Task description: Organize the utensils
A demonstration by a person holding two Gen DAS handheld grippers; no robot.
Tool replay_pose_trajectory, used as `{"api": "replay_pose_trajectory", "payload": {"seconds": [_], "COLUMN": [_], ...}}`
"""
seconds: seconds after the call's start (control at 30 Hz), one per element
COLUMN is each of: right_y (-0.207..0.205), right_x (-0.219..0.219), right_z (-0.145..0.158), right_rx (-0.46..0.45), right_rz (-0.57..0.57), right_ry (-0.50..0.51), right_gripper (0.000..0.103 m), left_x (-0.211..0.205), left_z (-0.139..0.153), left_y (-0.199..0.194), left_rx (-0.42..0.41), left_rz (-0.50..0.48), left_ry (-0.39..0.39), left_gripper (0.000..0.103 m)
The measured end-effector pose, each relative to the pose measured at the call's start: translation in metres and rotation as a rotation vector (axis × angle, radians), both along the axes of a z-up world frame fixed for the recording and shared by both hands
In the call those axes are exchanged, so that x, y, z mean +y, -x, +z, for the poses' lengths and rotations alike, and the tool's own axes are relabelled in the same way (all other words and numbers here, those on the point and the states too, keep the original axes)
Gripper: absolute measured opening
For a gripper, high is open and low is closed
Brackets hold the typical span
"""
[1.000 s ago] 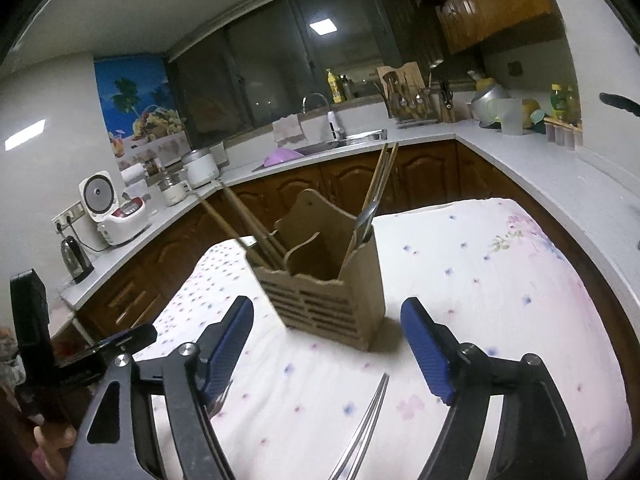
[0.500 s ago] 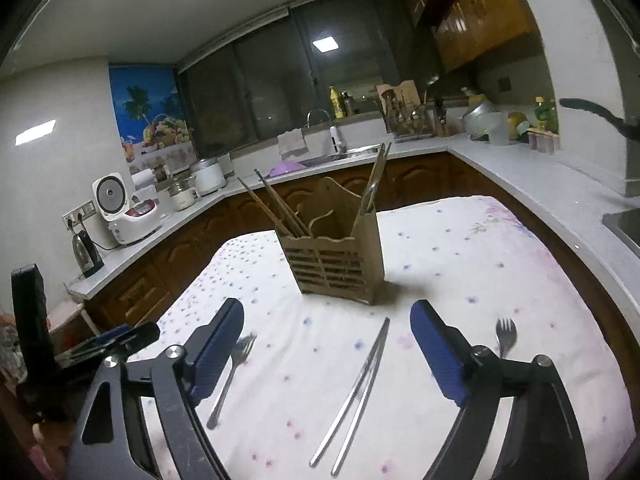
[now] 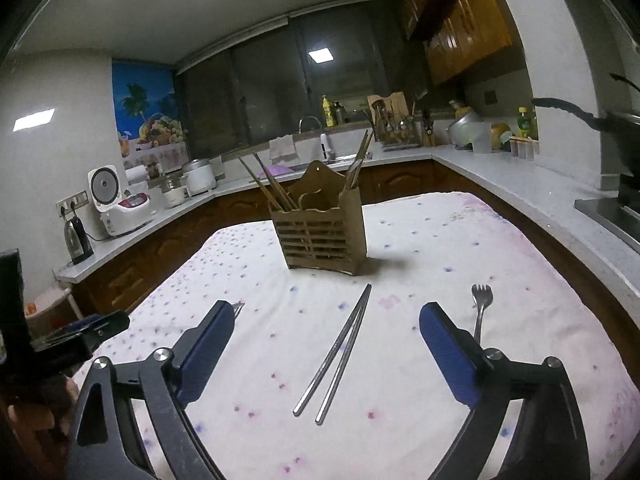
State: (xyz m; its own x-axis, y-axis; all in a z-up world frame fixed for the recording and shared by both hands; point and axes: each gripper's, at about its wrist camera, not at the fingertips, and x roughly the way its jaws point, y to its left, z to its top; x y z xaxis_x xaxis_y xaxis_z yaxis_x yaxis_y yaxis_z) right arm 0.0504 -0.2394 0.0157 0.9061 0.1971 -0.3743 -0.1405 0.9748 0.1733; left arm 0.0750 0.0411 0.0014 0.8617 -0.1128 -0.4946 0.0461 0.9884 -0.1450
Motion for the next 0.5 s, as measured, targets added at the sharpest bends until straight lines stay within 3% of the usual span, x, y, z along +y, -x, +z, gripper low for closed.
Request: {"api": "replay_pose_trajectory", "payload": {"seconds": [0.2, 0.4, 0.5], "right_y": [0.011, 0.027, 0.034], "right_x": [0.006, 0.012, 0.01], "right_z": [0.009, 0.033, 0.03], "right_rx": [-0.029, -0.094, -0.118], "right_rz": [0.019, 0.031, 0.019], "right_ry": [0.013, 0.06, 0.054], "right_gripper": [0.1, 0.103, 0.103], "left_x": [-0.004, -0.005, -0.009], "left_z": [0.012, 0.029, 0.025], "left_y": [0.011, 0.026, 0.031], "left_rx": [-0.018, -0.084, -0.092], "left_rz": [-0.003, 0.037, 0.053], "left_ry": [-0.005, -0.051, -0.088], "left_gripper": [0.103, 0.103, 0.103]}}
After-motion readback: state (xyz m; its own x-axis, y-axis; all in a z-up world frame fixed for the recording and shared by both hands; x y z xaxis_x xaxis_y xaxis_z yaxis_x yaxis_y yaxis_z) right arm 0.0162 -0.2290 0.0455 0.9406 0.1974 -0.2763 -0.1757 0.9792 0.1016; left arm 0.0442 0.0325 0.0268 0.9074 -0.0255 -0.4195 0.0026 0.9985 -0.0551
